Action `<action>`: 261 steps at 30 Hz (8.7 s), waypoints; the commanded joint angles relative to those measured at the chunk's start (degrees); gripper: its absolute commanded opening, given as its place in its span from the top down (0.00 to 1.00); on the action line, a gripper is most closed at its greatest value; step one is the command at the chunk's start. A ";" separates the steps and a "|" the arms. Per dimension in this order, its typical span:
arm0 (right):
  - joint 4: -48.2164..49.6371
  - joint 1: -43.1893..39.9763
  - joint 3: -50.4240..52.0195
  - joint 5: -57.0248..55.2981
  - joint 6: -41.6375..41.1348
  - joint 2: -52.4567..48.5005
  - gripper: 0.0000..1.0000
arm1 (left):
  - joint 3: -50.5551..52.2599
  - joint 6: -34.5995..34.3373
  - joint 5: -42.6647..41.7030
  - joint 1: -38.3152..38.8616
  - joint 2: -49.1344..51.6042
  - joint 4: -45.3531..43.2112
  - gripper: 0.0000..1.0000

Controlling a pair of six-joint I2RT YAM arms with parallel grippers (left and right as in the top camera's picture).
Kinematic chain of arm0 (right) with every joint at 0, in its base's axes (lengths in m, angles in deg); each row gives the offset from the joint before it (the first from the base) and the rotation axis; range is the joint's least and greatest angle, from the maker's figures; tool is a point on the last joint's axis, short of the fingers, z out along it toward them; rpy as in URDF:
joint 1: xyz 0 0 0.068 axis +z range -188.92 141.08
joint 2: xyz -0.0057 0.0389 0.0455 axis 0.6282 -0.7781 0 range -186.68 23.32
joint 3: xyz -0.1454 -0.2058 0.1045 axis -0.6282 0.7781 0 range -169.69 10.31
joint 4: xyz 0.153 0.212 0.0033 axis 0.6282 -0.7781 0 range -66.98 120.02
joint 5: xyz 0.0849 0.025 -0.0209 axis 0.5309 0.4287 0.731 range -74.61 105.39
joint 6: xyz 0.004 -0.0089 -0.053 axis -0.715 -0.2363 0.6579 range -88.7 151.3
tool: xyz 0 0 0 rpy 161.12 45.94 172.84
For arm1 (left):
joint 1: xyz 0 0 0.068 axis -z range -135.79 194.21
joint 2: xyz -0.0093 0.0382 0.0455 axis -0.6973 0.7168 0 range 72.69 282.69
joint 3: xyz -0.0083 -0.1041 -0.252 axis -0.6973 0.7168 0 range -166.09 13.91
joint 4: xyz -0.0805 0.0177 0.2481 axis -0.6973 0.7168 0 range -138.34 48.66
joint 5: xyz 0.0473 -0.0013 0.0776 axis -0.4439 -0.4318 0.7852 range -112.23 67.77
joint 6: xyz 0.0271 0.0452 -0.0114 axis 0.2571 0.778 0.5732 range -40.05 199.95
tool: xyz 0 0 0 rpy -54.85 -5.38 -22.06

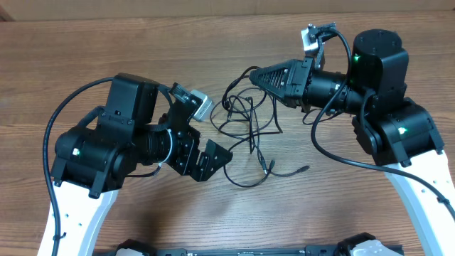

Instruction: Untangle cables

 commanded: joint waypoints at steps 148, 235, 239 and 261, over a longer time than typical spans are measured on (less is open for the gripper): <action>-2.08 -1.62 -0.79 -15.67 12.13 0.02 0.96 | -0.37 -13.25 13.46 -16.13 -0.22 -10.40 0.04; -33.40 -1.57 -0.76 -36.37 21.40 -8.85 0.15 | 0.07 -10.88 15.45 -16.13 -18.21 7.56 0.00; -34.14 -1.57 0.72 -36.24 21.57 -9.57 0.15 | 0.07 -10.88 15.45 -16.13 -18.21 7.56 0.01; -29.44 -3.87 13.92 -66.55 16.48 -18.05 0.07 | 0.07 -10.88 15.45 -16.13 -18.21 7.67 0.00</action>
